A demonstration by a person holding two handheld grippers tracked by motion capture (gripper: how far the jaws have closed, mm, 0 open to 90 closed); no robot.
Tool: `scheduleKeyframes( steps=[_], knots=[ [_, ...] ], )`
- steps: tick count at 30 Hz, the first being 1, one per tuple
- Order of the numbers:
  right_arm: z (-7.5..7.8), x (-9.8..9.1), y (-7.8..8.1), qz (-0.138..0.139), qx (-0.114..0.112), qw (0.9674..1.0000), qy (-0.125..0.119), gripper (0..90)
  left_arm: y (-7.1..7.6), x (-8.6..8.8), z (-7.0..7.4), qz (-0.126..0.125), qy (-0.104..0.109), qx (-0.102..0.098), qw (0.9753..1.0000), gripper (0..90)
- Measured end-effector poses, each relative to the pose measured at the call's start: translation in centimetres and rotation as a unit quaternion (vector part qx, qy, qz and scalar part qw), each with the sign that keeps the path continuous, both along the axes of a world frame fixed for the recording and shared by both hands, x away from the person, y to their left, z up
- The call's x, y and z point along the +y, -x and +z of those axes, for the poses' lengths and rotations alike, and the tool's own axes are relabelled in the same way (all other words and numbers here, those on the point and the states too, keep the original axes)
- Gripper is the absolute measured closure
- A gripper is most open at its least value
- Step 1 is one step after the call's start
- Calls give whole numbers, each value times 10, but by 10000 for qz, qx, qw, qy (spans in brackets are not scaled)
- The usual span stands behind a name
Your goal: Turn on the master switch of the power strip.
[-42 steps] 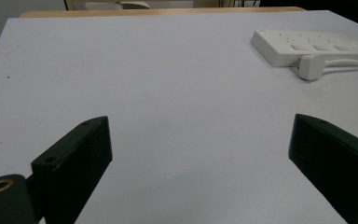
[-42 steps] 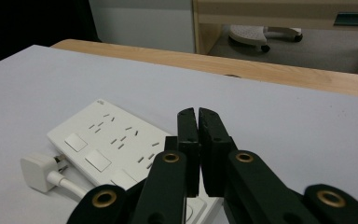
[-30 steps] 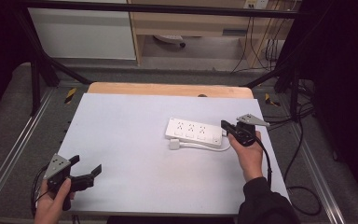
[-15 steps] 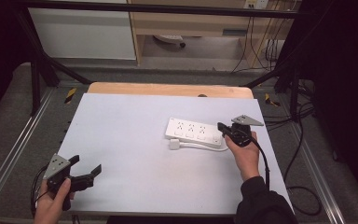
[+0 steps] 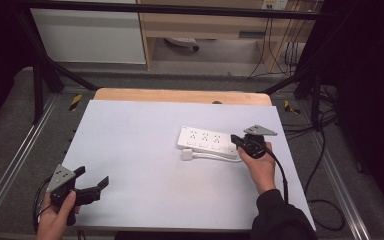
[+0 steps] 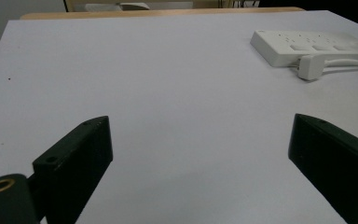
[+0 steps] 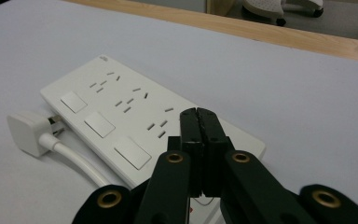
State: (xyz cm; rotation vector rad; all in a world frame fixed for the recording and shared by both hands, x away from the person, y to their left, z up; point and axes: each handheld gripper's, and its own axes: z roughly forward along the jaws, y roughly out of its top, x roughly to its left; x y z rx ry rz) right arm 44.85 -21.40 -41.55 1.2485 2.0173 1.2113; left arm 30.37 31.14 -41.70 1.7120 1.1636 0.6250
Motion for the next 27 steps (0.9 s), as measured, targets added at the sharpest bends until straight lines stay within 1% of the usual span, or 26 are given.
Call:
scheduleKeyframes(
  steps=[1, 5, 13, 19, 20, 25, 27],
  knots=[
    [-1, 0, 0, -13, 7, 10000, 53, 900, 0, 0, 0, 3, 8, -7, 10000, 63],
    [-2, -1, 0, -17, 27, 10000, 73, 900, 0, 0, 0, 17, 30, -15, 10000, 63],
    [-6, 0, 0, -28, 161, 9998, 108, 900, 0, 1, 1, 26, 26, -28, 10000, 60],
    [-8, -1, -1, -92, 208, 9995, 208, 900, 0, 0, 0, 19, 46, -7, 10000, 60],
    [-8, -1, 0, -102, 257, 9994, 195, 900, 0, 0, 0, 21, 49, -10, 10000, 60],
    [-11, -1, -1, -87, 299, 9992, 239, 900, 0, 0, 0, 16, 41, -13, 10000, 61],
    [-13, -1, 0, -105, 321, 9993, 171, 900, 0, 0, 0, 15, 41, -16, 10000, 60]
  ],
)
